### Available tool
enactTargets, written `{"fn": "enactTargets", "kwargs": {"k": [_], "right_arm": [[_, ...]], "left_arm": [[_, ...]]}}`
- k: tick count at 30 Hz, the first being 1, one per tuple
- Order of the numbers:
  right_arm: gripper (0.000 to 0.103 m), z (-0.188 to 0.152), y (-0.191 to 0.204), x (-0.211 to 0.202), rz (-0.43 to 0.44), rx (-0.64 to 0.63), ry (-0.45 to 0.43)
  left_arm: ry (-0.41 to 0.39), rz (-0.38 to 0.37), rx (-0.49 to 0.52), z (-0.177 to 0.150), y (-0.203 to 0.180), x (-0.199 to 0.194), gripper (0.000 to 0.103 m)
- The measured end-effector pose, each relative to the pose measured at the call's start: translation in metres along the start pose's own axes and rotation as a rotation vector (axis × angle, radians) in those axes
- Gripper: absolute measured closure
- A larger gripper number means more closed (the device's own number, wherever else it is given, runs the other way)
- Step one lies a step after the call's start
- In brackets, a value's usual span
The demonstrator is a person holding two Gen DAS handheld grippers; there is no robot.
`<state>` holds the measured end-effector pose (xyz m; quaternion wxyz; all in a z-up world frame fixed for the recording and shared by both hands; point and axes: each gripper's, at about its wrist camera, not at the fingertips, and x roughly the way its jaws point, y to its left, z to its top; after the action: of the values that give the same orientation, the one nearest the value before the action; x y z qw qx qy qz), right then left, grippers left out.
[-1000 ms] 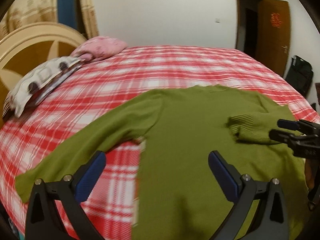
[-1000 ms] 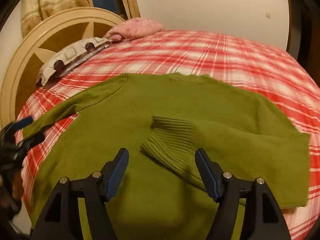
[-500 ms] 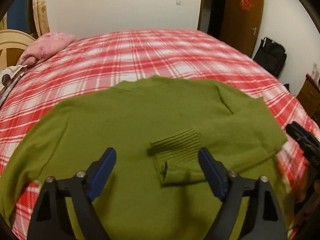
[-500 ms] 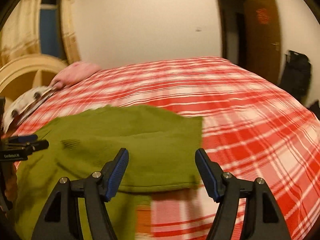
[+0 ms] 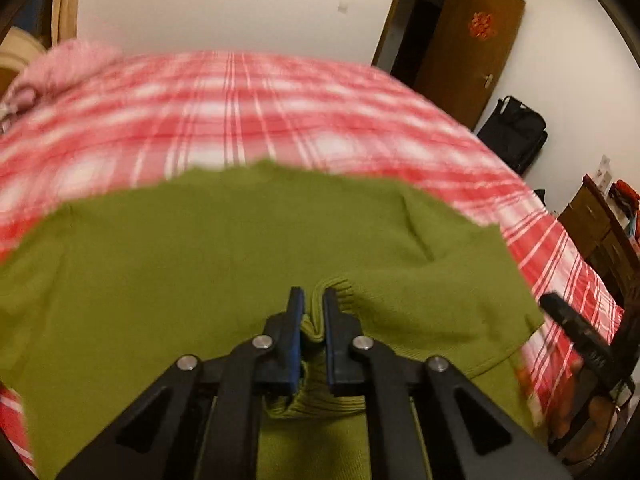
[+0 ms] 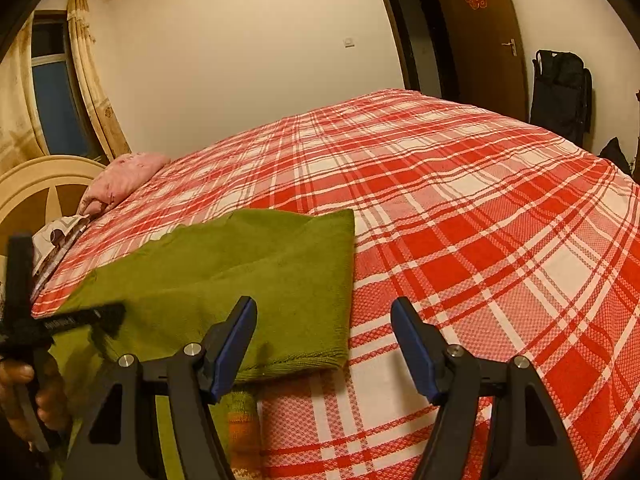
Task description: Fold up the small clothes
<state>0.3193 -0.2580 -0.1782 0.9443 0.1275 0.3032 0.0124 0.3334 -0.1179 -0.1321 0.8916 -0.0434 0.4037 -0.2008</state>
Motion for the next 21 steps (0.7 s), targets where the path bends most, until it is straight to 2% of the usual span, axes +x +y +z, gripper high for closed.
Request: {"fn": "enactTargets", "kwargs": {"k": [4,8,12,16,21], "right_arm": [[0.032,-0.002,-0.003,-0.001,-0.005,0.006,-0.004],[0.032,-0.003,0.003,0.0,-0.01,-0.02,-0.001],[0.032,-0.004,0.008,0.001,-0.008,-0.049,-0.001],[0.031,-0.005,0.012,0.005,-0.007,-0.068,0.021],[0.03,-0.006,0.013,0.011,-0.009,-0.075,0.052]], "left_arm": [[-0.063,0.0,-0.017,0.019,0.01,-0.032,0.094],[-0.087,0.048,-0.04,0.033,0.031,-0.044,0.094],[-0.088,0.106,-0.07,0.034,0.058,-0.047,0.094],[-0.063,0.143,-0.145,0.03,0.091,-0.046,0.094],[-0.04,0.196,-0.129,0.02,0.102,-0.037,0.094]]}}
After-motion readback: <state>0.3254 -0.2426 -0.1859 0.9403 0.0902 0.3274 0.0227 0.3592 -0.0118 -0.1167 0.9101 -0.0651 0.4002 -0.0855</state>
